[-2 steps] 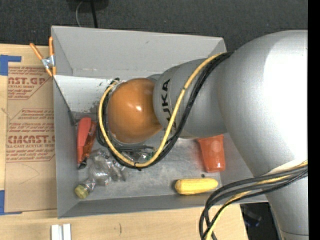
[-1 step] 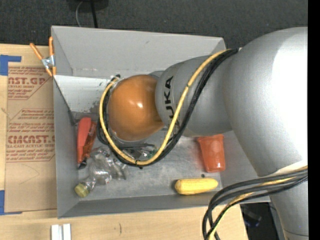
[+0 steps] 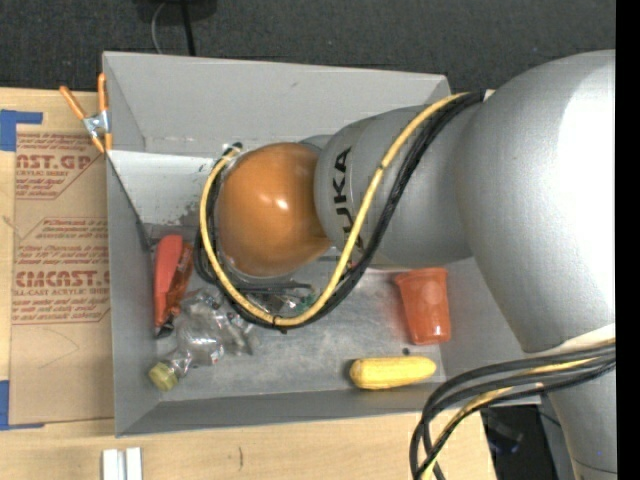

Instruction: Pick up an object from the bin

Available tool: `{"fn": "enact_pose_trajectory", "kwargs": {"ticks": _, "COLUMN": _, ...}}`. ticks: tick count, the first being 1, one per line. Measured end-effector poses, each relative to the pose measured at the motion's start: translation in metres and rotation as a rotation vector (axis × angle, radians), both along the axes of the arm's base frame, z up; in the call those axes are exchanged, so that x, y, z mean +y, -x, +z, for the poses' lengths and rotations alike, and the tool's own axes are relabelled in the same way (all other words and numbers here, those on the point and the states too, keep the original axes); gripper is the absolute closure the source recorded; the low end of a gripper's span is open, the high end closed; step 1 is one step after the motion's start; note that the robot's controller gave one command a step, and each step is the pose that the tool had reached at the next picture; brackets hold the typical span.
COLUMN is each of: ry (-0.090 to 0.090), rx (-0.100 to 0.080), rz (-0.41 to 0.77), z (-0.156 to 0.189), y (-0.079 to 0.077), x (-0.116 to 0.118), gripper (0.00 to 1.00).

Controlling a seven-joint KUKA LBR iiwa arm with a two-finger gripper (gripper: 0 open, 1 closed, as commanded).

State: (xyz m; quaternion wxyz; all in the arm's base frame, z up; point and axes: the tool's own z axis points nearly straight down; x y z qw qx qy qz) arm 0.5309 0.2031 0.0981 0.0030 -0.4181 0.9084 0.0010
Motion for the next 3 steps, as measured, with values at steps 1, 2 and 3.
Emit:
{"fn": "enact_pose_trajectory", "kwargs": {"ticks": 1, "ry": 0.000, "rx": 0.001, "rz": 0.000, "z": 0.008, "y": 0.000, "x": 0.000, "gripper": 1.00}}
{"fn": "enact_pose_trajectory", "kwargs": {"ticks": 2, "ry": 0.001, "rx": 0.004, "rz": 0.000, "z": 0.019, "y": 0.001, "x": 0.000, "gripper": 1.00}}
{"fn": "enact_pose_trajectory", "kwargs": {"ticks": 3, "ry": -0.001, "rx": 0.000, "rz": 0.000, "z": 0.032, "y": 0.000, "x": 0.001, "gripper": 1.00}}
